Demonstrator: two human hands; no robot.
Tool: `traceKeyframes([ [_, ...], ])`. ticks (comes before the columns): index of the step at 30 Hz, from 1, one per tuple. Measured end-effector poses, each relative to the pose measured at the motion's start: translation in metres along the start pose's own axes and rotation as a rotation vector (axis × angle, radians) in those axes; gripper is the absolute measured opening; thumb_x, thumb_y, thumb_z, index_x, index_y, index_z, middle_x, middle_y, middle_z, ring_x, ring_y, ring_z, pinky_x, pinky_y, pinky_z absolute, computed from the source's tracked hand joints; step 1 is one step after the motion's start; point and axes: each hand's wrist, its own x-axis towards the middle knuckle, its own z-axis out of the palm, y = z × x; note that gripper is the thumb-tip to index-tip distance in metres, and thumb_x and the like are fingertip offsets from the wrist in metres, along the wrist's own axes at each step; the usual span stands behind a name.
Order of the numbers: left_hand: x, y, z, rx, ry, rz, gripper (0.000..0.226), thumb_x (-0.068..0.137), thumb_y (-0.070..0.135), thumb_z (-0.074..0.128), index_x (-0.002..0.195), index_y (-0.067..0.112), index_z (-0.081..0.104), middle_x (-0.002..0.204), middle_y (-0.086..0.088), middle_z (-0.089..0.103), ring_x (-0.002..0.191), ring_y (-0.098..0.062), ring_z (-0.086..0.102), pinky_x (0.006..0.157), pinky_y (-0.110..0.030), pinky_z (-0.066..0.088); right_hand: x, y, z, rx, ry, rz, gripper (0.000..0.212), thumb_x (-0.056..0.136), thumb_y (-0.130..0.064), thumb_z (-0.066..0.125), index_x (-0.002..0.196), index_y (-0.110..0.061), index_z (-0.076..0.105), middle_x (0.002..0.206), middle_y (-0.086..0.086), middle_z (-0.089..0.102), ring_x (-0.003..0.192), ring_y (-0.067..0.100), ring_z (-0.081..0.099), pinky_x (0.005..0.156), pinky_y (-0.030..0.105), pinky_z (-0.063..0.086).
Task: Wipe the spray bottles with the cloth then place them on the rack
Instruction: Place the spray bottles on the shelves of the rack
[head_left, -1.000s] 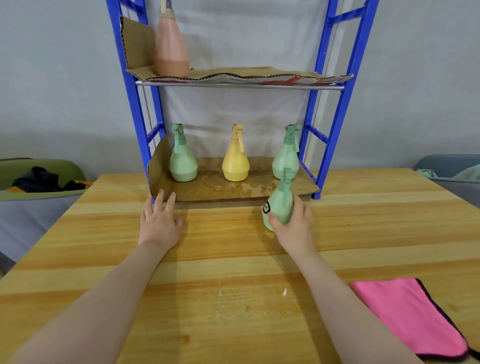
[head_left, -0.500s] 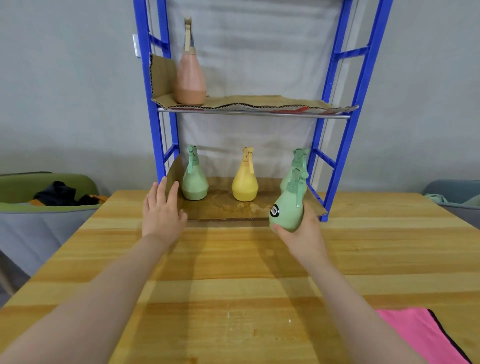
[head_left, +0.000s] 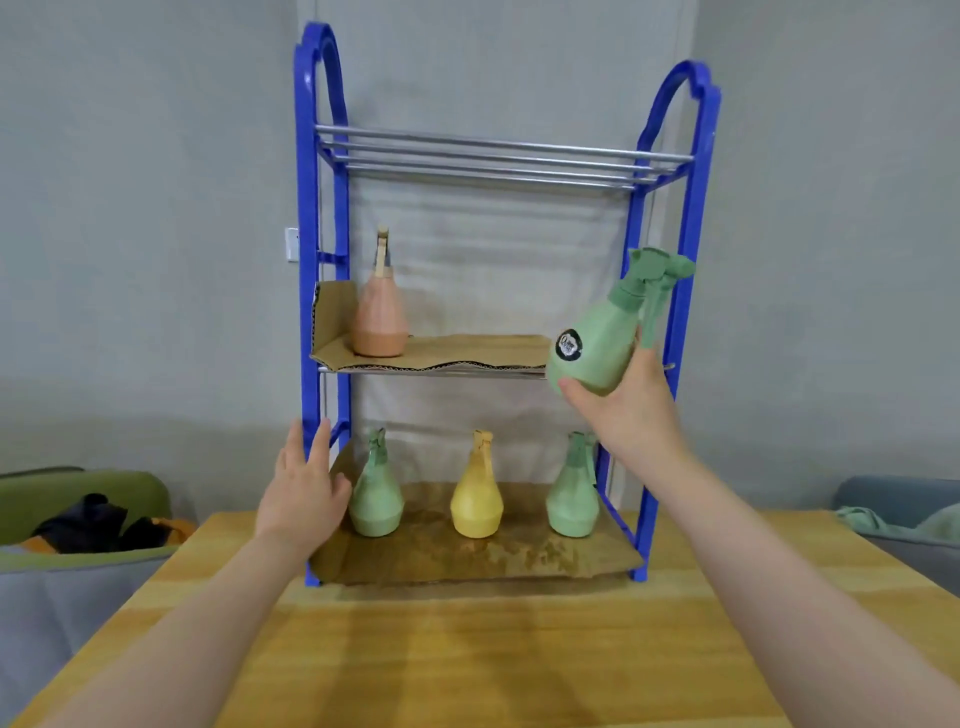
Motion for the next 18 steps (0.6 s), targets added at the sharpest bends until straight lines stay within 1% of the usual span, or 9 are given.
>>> traceKeyframes([
  [3, 0.009, 0.005, -0.003, -0.009, -0.002, -0.018, 0.073, 0.096, 0.024, 0.05, 0.157, 0.02, 0.01, 0.164, -0.009, 0.0, 0.148, -0.032, 0.019, 0.104, -0.046, 0.043, 0.043, -0.008, 0.0, -0.023, -0.026, -0.024, 0.072, 0.072, -0.038, 0.08, 0.131, -0.019, 0.043, 0.12, -0.001, 0.055, 0.103, 0.016, 0.057, 0.077, 0.026, 0.042],
  [6, 0.013, 0.009, -0.003, -0.05, 0.007, -0.04, 0.072, 0.095, 0.023, 0.051, 0.156, 0.018, 0.013, 0.164, -0.01, 0.002, 0.148, -0.032, 0.02, 0.103, -0.045, 0.043, 0.08, -0.002, 0.003, -0.115, -0.145, 0.042, 0.072, 0.074, -0.034, 0.08, 0.13, -0.014, 0.04, 0.116, 0.0, 0.055, 0.098, 0.017, 0.056, 0.065, 0.024, 0.041],
  [7, 0.014, 0.009, -0.002, -0.057, 0.016, -0.046, 0.072, 0.095, 0.023, 0.051, 0.156, 0.016, 0.014, 0.164, -0.009, 0.002, 0.148, -0.032, 0.02, 0.102, -0.045, 0.043, 0.089, 0.0, 0.005, -0.16, -0.183, 0.053, 0.075, 0.074, -0.034, 0.08, 0.132, -0.013, 0.038, 0.116, 0.0, 0.055, 0.099, 0.018, 0.056, 0.066, 0.025, 0.042],
  [9, 0.015, 0.008, 0.0, -0.065, 0.036, -0.05, 0.072, 0.095, 0.023, 0.051, 0.156, 0.015, 0.014, 0.164, -0.008, 0.004, 0.148, -0.031, 0.02, 0.102, -0.043, 0.044, 0.107, 0.008, 0.009, -0.259, -0.227, 0.059, 0.08, 0.073, -0.034, 0.081, 0.136, -0.009, 0.037, 0.118, 0.003, 0.056, 0.104, 0.022, 0.056, 0.074, 0.029, 0.043],
  [12, 0.016, 0.006, 0.005, -0.072, 0.058, -0.049, 0.072, 0.095, 0.022, 0.054, 0.156, 0.017, 0.014, 0.163, -0.008, 0.007, 0.146, -0.032, 0.023, 0.102, -0.043, 0.045, 0.127, 0.018, 0.015, -0.354, -0.321, 0.14, 0.082, 0.071, -0.036, 0.082, 0.134, -0.006, 0.037, 0.115, 0.004, 0.055, 0.103, 0.024, 0.057, 0.079, 0.033, 0.047],
  [14, 0.017, 0.003, 0.008, -0.077, 0.075, -0.043, 0.073, 0.094, 0.021, 0.055, 0.155, 0.018, 0.016, 0.162, -0.008, 0.009, 0.145, -0.033, 0.024, 0.102, -0.045, 0.045, 0.14, 0.024, 0.018, -0.367, -0.388, 0.196, 0.095, 0.055, -0.046, 0.084, 0.132, -0.008, 0.043, 0.113, 0.002, 0.059, 0.101, 0.023, 0.06, 0.084, 0.036, 0.054],
  [16, 0.018, 0.001, 0.011, -0.081, 0.091, -0.039, 0.073, 0.093, 0.019, 0.057, 0.155, 0.019, 0.018, 0.161, -0.009, 0.013, 0.144, -0.033, 0.026, 0.104, -0.046, 0.044, 0.158, 0.039, 0.022, -0.368, -0.425, 0.222, 0.109, 0.037, -0.054, 0.078, 0.132, -0.012, 0.048, 0.113, 0.003, 0.063, 0.1, 0.023, 0.063, 0.088, 0.041, 0.056],
  [17, 0.019, 0.0, 0.013, -0.086, 0.098, -0.036, 0.073, 0.093, 0.019, 0.057, 0.155, 0.019, 0.019, 0.161, -0.01, 0.014, 0.144, -0.033, 0.026, 0.105, -0.047, 0.043, 0.164, 0.044, 0.024, -0.372, -0.44, 0.237, 0.108, 0.037, -0.053, 0.079, 0.131, -0.012, 0.047, 0.114, 0.004, 0.063, 0.101, 0.023, 0.063, 0.089, 0.041, 0.056],
  [18, 0.019, -0.001, 0.014, -0.091, 0.105, -0.031, 0.073, 0.093, 0.018, 0.058, 0.155, 0.018, 0.019, 0.16, -0.011, 0.015, 0.144, -0.034, 0.026, 0.107, -0.047, 0.041, 0.167, 0.044, 0.025, -0.379, -0.443, 0.249, 0.103, 0.043, -0.048, 0.084, 0.13, -0.011, 0.044, 0.116, 0.005, 0.062, 0.103, 0.024, 0.062, 0.09, 0.041, 0.055],
])
